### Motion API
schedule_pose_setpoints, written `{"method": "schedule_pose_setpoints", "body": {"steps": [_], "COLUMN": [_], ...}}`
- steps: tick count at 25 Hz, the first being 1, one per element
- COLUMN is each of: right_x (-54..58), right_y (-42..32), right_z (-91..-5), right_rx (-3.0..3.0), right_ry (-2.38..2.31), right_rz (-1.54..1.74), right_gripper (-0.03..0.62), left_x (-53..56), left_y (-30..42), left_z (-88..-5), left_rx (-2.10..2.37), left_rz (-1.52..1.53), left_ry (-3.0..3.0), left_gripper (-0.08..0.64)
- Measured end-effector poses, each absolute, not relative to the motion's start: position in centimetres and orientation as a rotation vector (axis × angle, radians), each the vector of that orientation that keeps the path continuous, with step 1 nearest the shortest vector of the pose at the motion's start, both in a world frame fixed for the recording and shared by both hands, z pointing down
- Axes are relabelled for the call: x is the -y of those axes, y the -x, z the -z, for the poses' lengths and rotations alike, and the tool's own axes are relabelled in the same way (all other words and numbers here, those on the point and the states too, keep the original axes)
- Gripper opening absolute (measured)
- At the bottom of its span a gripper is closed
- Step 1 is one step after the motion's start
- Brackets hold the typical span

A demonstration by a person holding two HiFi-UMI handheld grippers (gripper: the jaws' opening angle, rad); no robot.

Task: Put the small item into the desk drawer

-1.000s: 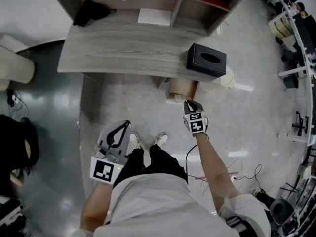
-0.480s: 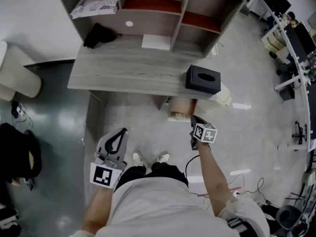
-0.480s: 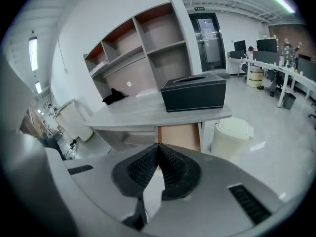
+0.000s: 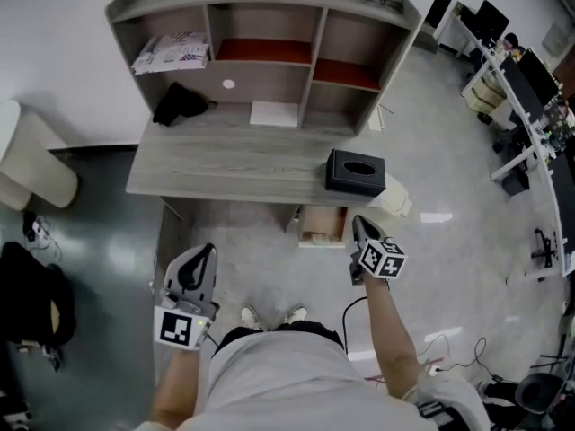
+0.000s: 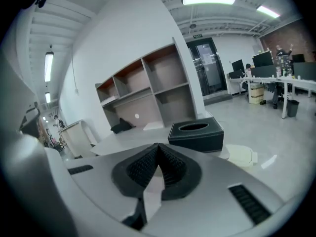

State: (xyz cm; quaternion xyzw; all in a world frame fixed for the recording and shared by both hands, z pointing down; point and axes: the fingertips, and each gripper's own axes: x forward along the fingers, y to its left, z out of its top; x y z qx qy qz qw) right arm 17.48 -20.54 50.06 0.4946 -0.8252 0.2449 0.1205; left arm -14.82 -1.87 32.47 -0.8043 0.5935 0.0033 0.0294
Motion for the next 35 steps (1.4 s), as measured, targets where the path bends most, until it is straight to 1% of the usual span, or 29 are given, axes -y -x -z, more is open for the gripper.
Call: {"method": "schedule_pose_setpoints", "body": {"steps": [6,15,22,29,35], "right_x": [20.6,19.1,18.0,16.7,14.4], "right_y": [-19.8,-21.7,-20.6,-17.8,-15.3], "right_z": [-42.1,-32.9,-28.4,-23.2,-19.9], "right_rx": [2.519,2.657,2.757,2.874,2.858], "right_ry": [-1.507,-1.574,-1.550,-1.512,-1.512], "right_rz": [-0.497,-0.291,-0.192,-0.080,0.129], "right_gripper": [0.023,0.023,0.023,0.023,0.021], "left_x": [3.2,4.5,4.0,3.1,2.1], "left_y": [13.1,12.0,14.2,17.4,20.7], "left_z": [-30.7,-28.5,-26.7,-25.3,-24.6], "left_rx": [-1.777,-1.744,-1.777,-1.813,-1.867], "left_rz": [-0.077,-0.160,-0.194,-0.181,-0.227], "left_ry": [2.481,2.458,2.400,2.326,2.271], "left_gripper": [0.017,0.017,0.017,0.017,0.017]}}
